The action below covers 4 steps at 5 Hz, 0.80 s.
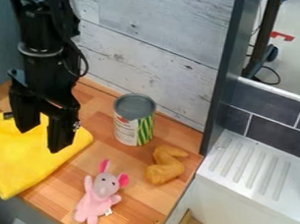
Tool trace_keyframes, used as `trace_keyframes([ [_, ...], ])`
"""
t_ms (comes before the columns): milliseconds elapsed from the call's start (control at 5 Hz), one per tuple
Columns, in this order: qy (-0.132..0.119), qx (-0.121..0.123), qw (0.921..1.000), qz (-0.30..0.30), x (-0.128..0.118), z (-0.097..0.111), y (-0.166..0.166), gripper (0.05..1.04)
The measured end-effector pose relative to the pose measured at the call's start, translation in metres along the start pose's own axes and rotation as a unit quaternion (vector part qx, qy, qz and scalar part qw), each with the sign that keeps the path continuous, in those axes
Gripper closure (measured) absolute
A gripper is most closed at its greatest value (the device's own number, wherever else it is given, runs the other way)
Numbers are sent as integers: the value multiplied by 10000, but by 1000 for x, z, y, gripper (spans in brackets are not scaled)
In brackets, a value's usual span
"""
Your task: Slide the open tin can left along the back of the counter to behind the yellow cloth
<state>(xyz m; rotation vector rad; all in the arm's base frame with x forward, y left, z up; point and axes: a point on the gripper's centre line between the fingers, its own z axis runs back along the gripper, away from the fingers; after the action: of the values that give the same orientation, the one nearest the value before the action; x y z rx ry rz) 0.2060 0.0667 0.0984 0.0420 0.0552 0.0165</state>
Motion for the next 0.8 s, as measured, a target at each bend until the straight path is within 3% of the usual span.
trace_keyframes([
  [200, 95, -32, 9999, 5, -2, -5, -1, 83],
  [600, -212, -360, 9981, -463, 17, -5, -51, 83],
  [800, -557, -741, 9940, -579, 42, -6, -69, 83],
])
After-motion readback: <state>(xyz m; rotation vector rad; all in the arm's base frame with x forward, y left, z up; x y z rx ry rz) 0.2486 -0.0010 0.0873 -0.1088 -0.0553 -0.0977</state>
